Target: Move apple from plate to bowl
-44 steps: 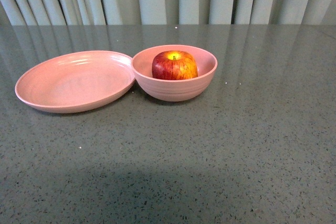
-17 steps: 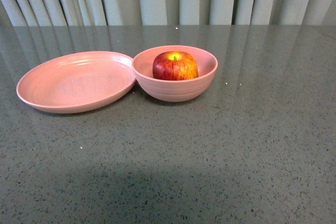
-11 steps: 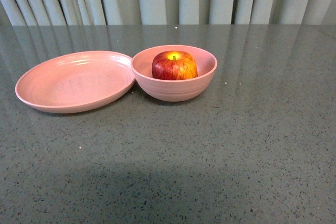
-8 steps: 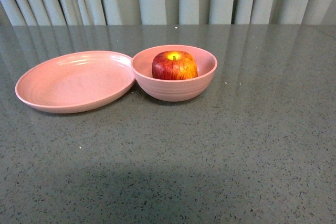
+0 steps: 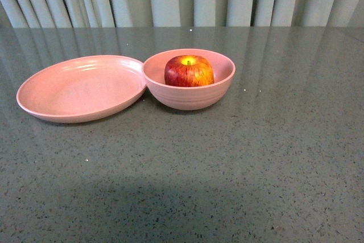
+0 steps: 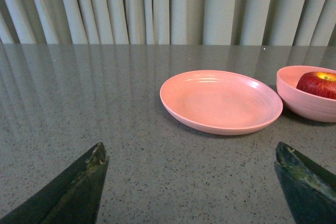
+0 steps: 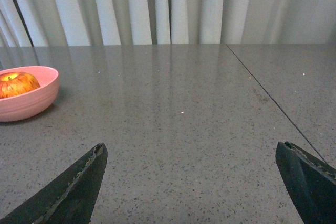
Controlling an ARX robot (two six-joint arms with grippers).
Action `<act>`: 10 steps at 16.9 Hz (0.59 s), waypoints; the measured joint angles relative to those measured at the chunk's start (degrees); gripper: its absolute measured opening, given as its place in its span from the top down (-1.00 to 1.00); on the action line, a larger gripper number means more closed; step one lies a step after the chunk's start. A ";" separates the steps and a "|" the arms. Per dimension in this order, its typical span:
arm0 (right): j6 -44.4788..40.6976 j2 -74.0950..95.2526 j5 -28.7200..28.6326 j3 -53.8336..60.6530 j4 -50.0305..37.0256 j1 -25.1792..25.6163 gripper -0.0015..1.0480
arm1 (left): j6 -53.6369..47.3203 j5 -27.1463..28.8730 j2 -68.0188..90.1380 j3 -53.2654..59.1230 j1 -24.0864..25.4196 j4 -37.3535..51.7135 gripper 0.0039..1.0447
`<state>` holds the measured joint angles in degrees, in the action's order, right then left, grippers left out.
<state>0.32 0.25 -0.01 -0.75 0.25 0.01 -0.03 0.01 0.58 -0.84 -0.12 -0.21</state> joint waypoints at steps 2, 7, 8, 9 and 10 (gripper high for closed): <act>0.00 0.00 0.00 0.00 0.00 0.00 -0.87 | 0.00 0.00 0.00 0.00 0.00 0.00 -0.86; 0.00 0.00 0.00 0.00 0.00 0.00 -0.87 | -0.02 0.00 0.00 0.00 0.00 0.00 -0.88; 0.00 0.00 0.00 0.00 0.00 0.00 -0.87 | 0.00 0.00 0.00 0.00 0.00 0.00 -0.88; 0.00 0.00 0.00 0.00 0.00 0.00 -0.87 | 0.00 0.00 0.00 0.00 0.00 0.00 -0.88; 0.00 0.00 0.00 0.00 0.00 0.00 -0.87 | 0.00 0.00 0.00 0.00 0.00 0.00 -0.88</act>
